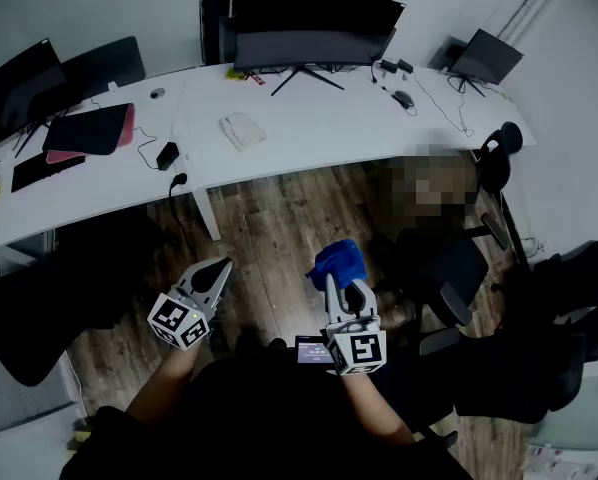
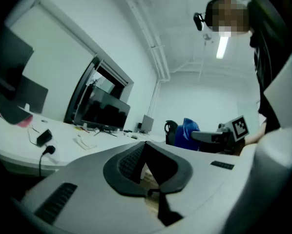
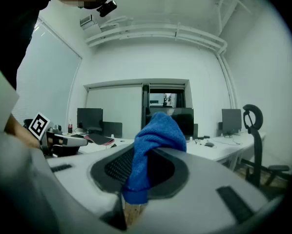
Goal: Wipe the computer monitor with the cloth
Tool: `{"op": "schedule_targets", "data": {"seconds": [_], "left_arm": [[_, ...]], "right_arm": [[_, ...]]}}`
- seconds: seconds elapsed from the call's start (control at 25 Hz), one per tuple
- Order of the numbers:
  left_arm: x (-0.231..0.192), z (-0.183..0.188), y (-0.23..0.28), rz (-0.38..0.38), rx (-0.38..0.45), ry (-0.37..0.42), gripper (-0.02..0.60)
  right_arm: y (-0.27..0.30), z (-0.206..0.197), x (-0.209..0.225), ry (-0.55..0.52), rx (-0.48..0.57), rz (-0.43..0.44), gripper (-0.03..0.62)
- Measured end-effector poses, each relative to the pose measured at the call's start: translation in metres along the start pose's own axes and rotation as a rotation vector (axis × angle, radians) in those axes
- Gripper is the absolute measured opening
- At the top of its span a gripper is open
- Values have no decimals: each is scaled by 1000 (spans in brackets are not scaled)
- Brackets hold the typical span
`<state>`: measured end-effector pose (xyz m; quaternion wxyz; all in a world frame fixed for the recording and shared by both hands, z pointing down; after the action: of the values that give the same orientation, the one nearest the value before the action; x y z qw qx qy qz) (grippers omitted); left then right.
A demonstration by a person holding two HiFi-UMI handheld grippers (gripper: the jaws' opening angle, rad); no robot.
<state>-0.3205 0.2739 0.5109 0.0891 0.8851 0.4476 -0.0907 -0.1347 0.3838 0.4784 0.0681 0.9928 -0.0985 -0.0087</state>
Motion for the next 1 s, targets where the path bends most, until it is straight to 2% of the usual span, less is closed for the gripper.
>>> {"op": "schedule_targets", "data": {"seconds": [0.2,0.32,0.68,1.0], "left_arm": [[-5,26,6,64,70,-11,-5],[9,26,11,53,66,17,-5],[37,35,30,19,77,36,-5],[62,34,51,27,82,60,-5]], "right_arm": [[-10,1,13,-2,15,-3,69],[-19,4,18,-4,25,-7,69],[-36,0,39,31,60,-31,69],[-46,-11,65,44,57,-31,69]]}}
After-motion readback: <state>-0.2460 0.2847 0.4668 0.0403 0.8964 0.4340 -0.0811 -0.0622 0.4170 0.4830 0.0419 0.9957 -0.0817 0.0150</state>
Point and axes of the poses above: the fingertips, and each gripper's own axes: y forward along the fingers, x to its right, z out of its top, the point moved 1 cm from there along -y, backward along the fingers, and after that the axes turned 13 degrees about z, right-handed, at the moved point
